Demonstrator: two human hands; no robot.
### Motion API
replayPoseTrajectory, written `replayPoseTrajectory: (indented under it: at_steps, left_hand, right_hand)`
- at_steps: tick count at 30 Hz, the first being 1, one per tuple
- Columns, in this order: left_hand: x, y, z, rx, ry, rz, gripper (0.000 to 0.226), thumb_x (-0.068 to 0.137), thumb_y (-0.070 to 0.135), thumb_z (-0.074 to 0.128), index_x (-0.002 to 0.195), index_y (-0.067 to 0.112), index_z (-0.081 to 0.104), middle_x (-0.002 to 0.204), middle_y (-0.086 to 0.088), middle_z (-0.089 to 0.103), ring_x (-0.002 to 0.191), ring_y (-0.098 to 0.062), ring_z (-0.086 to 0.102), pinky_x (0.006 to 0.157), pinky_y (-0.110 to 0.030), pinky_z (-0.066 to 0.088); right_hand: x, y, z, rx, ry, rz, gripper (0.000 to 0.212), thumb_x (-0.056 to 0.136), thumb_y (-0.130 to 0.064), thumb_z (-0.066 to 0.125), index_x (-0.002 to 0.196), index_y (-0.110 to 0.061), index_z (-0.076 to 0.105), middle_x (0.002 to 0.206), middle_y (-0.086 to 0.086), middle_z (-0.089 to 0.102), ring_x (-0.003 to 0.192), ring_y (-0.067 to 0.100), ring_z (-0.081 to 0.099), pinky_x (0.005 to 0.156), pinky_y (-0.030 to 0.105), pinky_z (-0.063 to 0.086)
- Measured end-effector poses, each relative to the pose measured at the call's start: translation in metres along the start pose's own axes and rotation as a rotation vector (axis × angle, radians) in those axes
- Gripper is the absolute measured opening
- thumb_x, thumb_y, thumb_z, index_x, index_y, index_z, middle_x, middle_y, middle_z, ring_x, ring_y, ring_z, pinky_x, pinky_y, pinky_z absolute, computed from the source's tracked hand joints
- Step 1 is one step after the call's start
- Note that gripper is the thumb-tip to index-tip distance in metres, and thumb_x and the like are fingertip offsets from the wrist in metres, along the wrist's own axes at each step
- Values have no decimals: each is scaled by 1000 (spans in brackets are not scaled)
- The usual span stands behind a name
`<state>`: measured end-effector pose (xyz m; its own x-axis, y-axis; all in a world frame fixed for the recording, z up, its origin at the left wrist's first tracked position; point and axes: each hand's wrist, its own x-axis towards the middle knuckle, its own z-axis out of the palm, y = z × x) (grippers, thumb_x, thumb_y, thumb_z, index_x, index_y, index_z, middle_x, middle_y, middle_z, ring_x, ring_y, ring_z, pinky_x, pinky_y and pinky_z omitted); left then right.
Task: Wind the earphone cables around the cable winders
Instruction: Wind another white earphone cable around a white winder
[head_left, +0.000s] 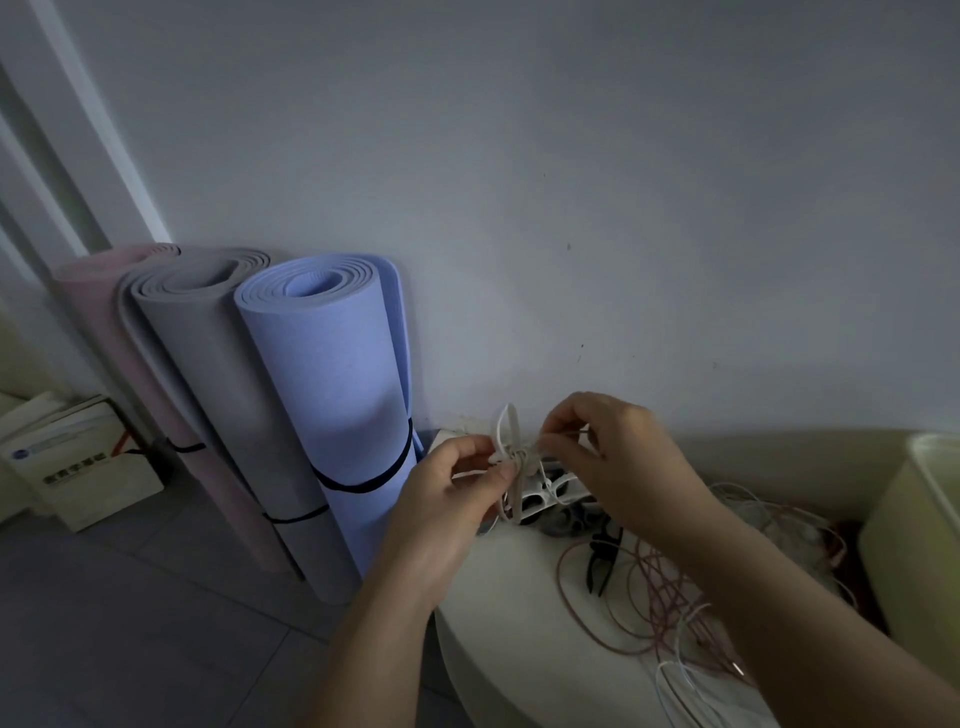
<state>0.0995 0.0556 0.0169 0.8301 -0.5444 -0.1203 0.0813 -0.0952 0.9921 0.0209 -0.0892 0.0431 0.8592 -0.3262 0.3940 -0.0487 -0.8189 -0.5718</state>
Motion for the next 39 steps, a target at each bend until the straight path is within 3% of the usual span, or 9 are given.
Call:
replayPoseTrajectory:
  at_steps: [5, 13, 19, 22, 25, 31, 39]
  left_hand:
    - [0, 0, -3, 16, -48, 1, 18, 88, 19, 67, 100, 32, 63, 101, 5, 70, 99, -14, 67, 94, -41, 54]
    - [-3, 2, -9, 30, -161, 1, 20, 88, 19, 66, 102, 32, 63, 107, 7, 69, 97, -9, 68, 85, -27, 56]
    - [-5, 2, -15, 114, -243, -14, 24, 89, 24, 66, 110, 33, 63, 111, 7, 70, 104, -12, 67, 94, -34, 54]
    - [-6, 3, -15, 126, -282, -23, 24, 88, 21, 67, 111, 29, 66, 107, 5, 72, 101, -14, 68, 94, -34, 54]
    - [-9, 5, -13, 79, -346, -36, 22, 88, 17, 66, 108, 24, 67, 104, 0, 72, 97, -15, 69, 85, -26, 55]
    - [-11, 9, -11, -142, -428, -41, 38, 74, 19, 66, 111, 11, 66, 100, -5, 74, 93, -18, 69, 85, -31, 56]
    - [-9, 8, -9, -199, -397, -78, 43, 73, 18, 65, 114, 7, 64, 109, -14, 71, 95, -20, 67, 82, -31, 57]
  right_hand:
    - [0, -1, 0, 28, 44, -118, 2, 85, -8, 67, 86, -11, 67, 76, -13, 55, 70, -16, 50, 62, 3, 37]
    - [0, -1, -4, 51, 79, -193, 7, 79, -5, 73, 81, -11, 68, 73, -18, 54, 71, -16, 50, 64, 1, 36]
    - [0, -2, -7, 50, 84, -201, 9, 81, -8, 71, 83, -16, 69, 78, -11, 61, 71, 10, 52, 65, 15, 43]
    - [-1, -5, -10, 108, 122, -125, 13, 83, -7, 69, 84, -20, 68, 78, -17, 59, 74, 9, 54, 65, 12, 43]
    - [0, -6, -12, 280, 101, 32, 15, 84, -11, 68, 80, -26, 66, 68, -11, 59, 60, 2, 50, 58, 10, 41]
    - [1, -5, -8, 747, 86, 303, 4, 83, -11, 69, 79, -13, 68, 55, -14, 60, 49, -3, 50, 51, 10, 40]
    - [2, -6, -1, 845, 241, 328, 6, 83, -9, 68, 79, -14, 67, 60, -14, 64, 52, -4, 53, 54, 9, 42]
